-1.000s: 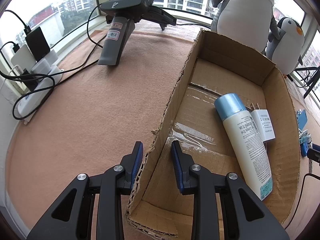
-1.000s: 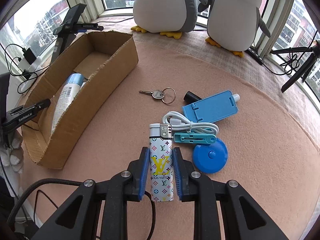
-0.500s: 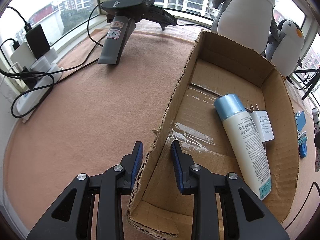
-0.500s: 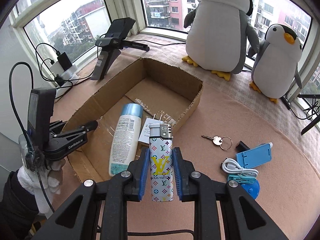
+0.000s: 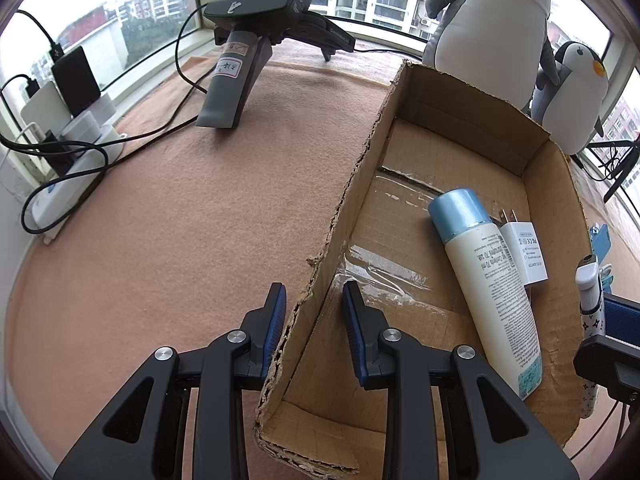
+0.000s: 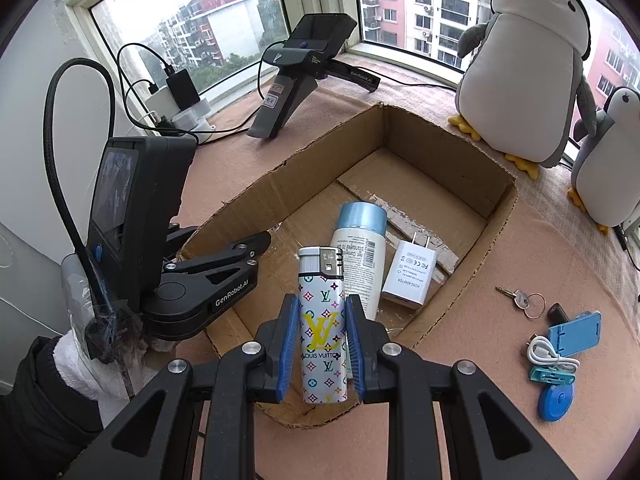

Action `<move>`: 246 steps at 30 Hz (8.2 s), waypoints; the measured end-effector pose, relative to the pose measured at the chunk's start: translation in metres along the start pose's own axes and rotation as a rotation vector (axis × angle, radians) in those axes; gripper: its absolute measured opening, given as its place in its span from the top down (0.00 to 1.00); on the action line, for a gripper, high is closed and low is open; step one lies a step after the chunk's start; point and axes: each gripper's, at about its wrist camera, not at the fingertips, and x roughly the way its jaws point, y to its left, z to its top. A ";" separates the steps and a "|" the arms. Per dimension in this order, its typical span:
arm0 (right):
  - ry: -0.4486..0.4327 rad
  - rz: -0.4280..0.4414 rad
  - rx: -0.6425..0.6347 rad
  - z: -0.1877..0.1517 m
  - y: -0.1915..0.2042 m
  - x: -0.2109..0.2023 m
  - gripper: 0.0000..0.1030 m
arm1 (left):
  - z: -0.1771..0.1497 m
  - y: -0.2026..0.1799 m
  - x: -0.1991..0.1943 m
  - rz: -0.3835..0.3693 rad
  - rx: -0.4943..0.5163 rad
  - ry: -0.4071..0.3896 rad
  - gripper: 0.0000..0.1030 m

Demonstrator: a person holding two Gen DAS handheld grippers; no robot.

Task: Organize rigid objects
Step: 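Carry the lighter into the box and open the right gripper, then move the right gripper to the blue tape measure and grasp it, then carry the blue tape measure into the box and open the right gripper, then move the right gripper back to the white USB cable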

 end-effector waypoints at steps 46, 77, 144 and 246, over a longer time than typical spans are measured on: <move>-0.053 -0.140 0.183 -0.039 -0.081 -0.039 0.48 | 0.002 0.000 0.002 0.003 0.005 0.001 0.74; 0.096 -0.306 0.409 -0.117 -0.202 -0.026 0.45 | 0.001 0.001 0.000 0.012 0.012 0.004 0.74; -0.065 -0.156 0.189 0.021 -0.080 -0.016 0.55 | 0.001 0.000 -0.002 0.011 0.009 0.005 0.74; 0.169 -0.091 0.547 -0.106 -0.219 -0.021 0.79 | 0.004 -0.002 0.000 0.028 0.023 0.004 0.74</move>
